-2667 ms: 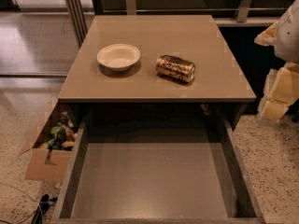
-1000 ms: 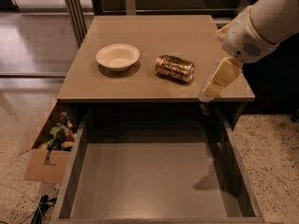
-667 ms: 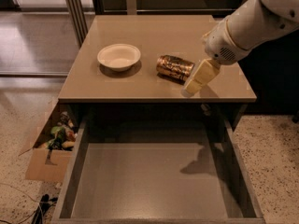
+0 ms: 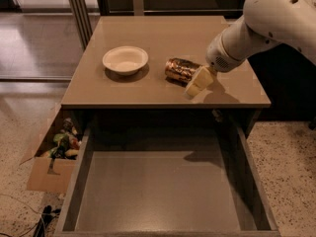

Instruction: Place orange can into top drawer

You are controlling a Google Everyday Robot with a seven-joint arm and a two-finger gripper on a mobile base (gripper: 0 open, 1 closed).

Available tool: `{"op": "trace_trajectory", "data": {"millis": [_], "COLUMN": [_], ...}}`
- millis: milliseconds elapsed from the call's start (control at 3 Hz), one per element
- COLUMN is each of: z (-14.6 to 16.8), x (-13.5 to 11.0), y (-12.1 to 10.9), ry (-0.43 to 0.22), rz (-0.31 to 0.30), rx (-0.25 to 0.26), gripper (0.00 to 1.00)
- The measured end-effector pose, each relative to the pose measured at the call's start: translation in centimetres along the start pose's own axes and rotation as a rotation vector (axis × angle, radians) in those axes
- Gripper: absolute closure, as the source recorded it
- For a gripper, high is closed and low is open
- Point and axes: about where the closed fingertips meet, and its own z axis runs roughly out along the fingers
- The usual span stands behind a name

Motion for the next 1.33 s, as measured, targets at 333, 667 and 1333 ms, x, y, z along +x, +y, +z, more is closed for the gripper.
{"op": "trace_trajectory", "data": {"millis": [333,667,1333], "z": [1.77,1.84,1.85], "x": [0.91,0.98,0.98], "y": [-1.73,-1.76,-1.76], "ry": [0.021,0.023,0.023], "rz": [0.028,0.030,0.029], "rx": [0.021,0.021,0.021], "gripper": [0.00,0.00,0.41]}}
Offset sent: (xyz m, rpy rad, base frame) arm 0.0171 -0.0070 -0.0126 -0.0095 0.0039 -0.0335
